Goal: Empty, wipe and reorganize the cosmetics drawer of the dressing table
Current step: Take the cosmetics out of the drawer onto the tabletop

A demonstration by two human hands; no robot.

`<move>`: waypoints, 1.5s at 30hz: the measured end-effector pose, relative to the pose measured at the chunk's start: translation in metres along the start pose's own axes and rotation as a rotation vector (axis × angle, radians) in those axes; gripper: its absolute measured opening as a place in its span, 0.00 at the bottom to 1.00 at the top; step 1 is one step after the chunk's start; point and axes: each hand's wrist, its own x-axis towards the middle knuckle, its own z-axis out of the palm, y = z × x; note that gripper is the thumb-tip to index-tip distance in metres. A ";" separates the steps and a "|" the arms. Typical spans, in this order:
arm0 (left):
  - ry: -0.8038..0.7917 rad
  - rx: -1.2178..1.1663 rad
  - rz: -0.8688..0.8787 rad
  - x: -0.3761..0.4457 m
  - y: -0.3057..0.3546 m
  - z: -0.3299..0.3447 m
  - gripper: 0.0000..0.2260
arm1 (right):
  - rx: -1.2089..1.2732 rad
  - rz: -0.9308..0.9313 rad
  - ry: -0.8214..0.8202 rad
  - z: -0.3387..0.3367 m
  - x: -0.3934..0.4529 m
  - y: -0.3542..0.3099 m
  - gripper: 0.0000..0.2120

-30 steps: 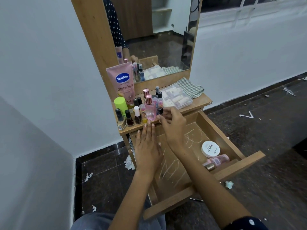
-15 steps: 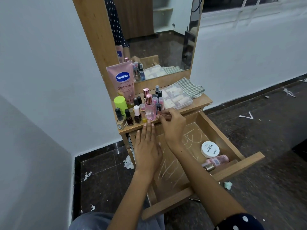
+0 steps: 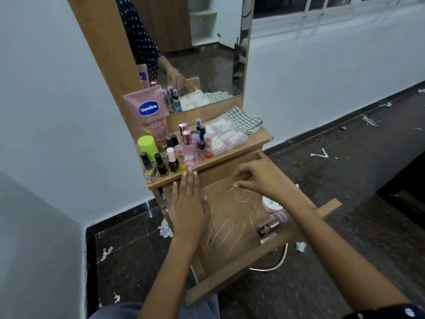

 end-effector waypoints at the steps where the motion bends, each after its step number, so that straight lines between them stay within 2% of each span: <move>1: 0.011 -0.006 0.003 0.000 -0.001 0.001 0.27 | -0.089 0.045 -0.018 -0.008 -0.008 0.010 0.06; 3: 0.016 -0.008 0.005 0.000 -0.001 0.002 0.27 | -0.268 0.151 -0.058 -0.017 -0.022 0.032 0.09; 5: 0.025 -0.011 0.004 -0.001 -0.001 0.002 0.28 | -0.423 0.202 -0.183 -0.015 -0.030 0.048 0.14; 8: 0.026 -0.004 0.001 0.000 -0.001 0.002 0.28 | -0.501 0.239 -0.314 -0.002 -0.033 0.058 0.22; 15: 0.008 0.011 -0.001 0.000 -0.002 0.003 0.29 | -0.596 0.260 -0.444 0.009 -0.031 0.043 0.15; 19: 0.003 0.015 -0.002 0.001 -0.002 0.004 0.28 | -0.588 0.224 -0.330 0.009 -0.025 0.031 0.20; 24: -0.011 0.023 -0.002 0.002 -0.002 0.003 0.28 | -0.283 0.054 0.058 -0.007 0.001 -0.010 0.28; 26: -0.014 0.018 -0.001 0.002 -0.002 0.002 0.28 | -0.203 0.019 0.212 -0.019 0.022 -0.027 0.26; 28: -0.017 0.019 0.000 0.001 -0.002 0.002 0.28 | -0.170 0.018 0.290 -0.026 0.048 -0.035 0.23; 37: -0.003 0.021 -0.002 0.000 -0.003 0.002 0.28 | 0.041 0.005 0.326 0.000 0.110 -0.018 0.16; 40: -0.002 0.025 -0.005 0.000 -0.003 0.003 0.28 | 0.038 -0.054 0.343 0.002 0.096 -0.012 0.15; 43: 0.006 0.021 -0.005 0.001 -0.003 0.004 0.28 | -0.014 -0.193 0.476 -0.005 0.063 -0.006 0.09; 45: 0.014 0.009 -0.012 0.001 -0.003 0.005 0.28 | -0.013 -0.211 0.381 -0.017 0.034 0.000 0.07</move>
